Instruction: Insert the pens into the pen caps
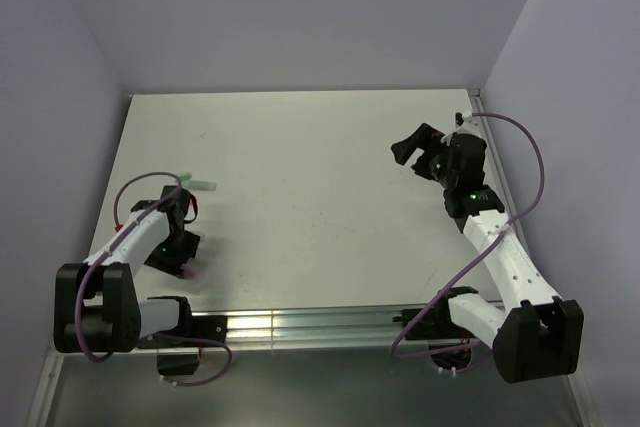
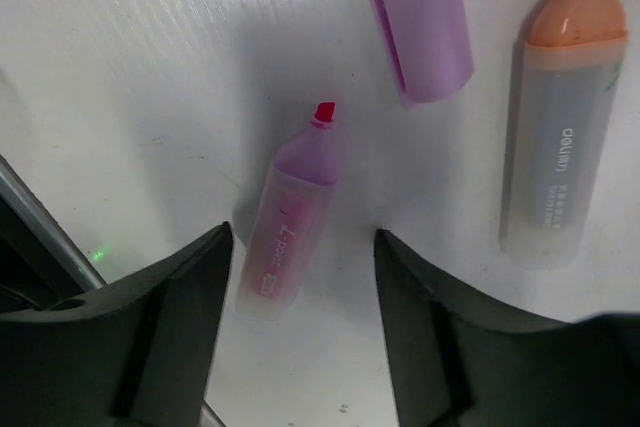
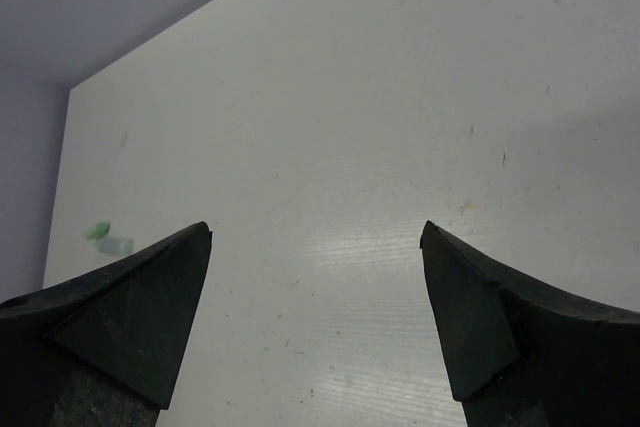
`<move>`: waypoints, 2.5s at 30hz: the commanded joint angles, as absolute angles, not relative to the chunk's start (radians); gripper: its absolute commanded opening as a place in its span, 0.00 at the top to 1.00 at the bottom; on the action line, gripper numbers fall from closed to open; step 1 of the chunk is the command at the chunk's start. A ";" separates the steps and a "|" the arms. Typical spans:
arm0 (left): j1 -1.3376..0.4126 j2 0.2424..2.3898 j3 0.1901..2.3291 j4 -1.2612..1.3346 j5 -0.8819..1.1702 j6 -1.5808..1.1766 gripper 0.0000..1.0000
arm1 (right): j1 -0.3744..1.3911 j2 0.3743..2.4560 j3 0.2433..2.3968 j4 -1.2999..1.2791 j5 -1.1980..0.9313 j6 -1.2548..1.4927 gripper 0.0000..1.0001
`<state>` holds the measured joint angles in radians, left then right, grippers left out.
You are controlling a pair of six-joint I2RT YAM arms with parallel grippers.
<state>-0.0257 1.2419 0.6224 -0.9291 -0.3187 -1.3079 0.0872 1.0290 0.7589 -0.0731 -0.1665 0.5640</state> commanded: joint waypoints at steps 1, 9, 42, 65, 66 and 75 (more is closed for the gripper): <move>-0.023 1.250 0.612 -0.899 -0.305 -1.335 0.39 | 0.084 1.025 0.750 -0.037 -0.170 0.558 0.07; -0.023 1.255 0.604 -0.884 -0.298 -1.328 0.72 | 0.086 1.028 0.750 -0.034 -0.178 0.558 0.07; -0.486 1.170 1.176 -0.893 -0.350 -1.132 1.00 | 0.353 1.184 0.837 0.310 -0.822 0.709 0.21; -0.679 1.230 1.238 -0.736 -0.275 -1.040 1.00 | 0.621 1.289 0.928 0.250 -0.674 0.684 0.53; -0.686 1.233 1.239 -0.733 -0.275 -1.039 1.00 | 0.636 1.298 0.927 0.249 -0.667 0.675 0.51; -0.727 1.269 1.281 -0.718 -0.262 -1.031 1.00 | 0.690 1.350 0.933 0.221 -0.612 0.624 0.45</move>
<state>-0.7136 1.2671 1.2278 -0.7586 -0.2760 -1.0565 0.6788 1.3418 0.8848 0.2123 -0.6464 0.6617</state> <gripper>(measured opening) 0.282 0.548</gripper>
